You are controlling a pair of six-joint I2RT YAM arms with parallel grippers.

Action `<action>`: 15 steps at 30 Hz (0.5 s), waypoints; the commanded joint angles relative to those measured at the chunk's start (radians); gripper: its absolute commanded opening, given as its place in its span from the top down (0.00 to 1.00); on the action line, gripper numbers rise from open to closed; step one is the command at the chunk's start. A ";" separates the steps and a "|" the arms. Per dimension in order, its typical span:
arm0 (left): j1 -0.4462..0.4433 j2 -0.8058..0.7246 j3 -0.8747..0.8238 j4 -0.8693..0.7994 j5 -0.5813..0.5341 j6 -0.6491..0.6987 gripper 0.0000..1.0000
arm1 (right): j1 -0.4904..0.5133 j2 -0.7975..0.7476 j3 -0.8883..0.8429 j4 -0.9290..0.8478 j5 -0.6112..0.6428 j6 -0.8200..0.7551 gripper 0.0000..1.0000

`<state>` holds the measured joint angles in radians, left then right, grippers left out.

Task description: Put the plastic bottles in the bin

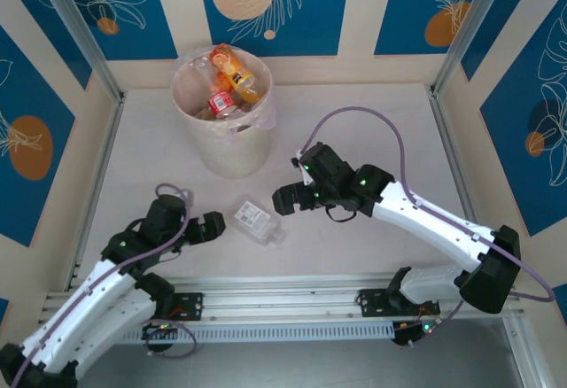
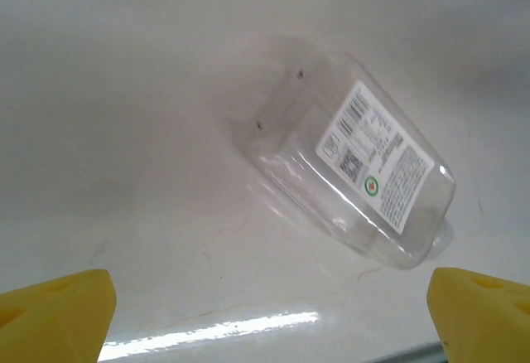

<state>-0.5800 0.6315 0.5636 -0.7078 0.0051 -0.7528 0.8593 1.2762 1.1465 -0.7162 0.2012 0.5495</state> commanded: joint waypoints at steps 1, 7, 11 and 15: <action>-0.103 0.094 -0.025 0.116 -0.033 -0.061 0.05 | -0.045 0.023 -0.062 0.101 -0.119 0.097 0.00; -0.189 0.242 -0.049 0.244 -0.057 -0.085 0.11 | -0.114 0.084 -0.148 0.184 -0.225 0.139 0.00; -0.210 0.290 -0.061 0.318 -0.054 -0.107 0.14 | -0.125 0.147 -0.154 0.211 -0.255 0.136 0.00; -0.220 0.330 -0.078 0.369 -0.039 -0.125 0.16 | -0.130 0.223 -0.150 0.257 -0.312 0.135 0.01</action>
<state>-0.7864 0.9447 0.5079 -0.4099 -0.0307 -0.8478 0.7353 1.4620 1.0000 -0.5083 -0.0319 0.6662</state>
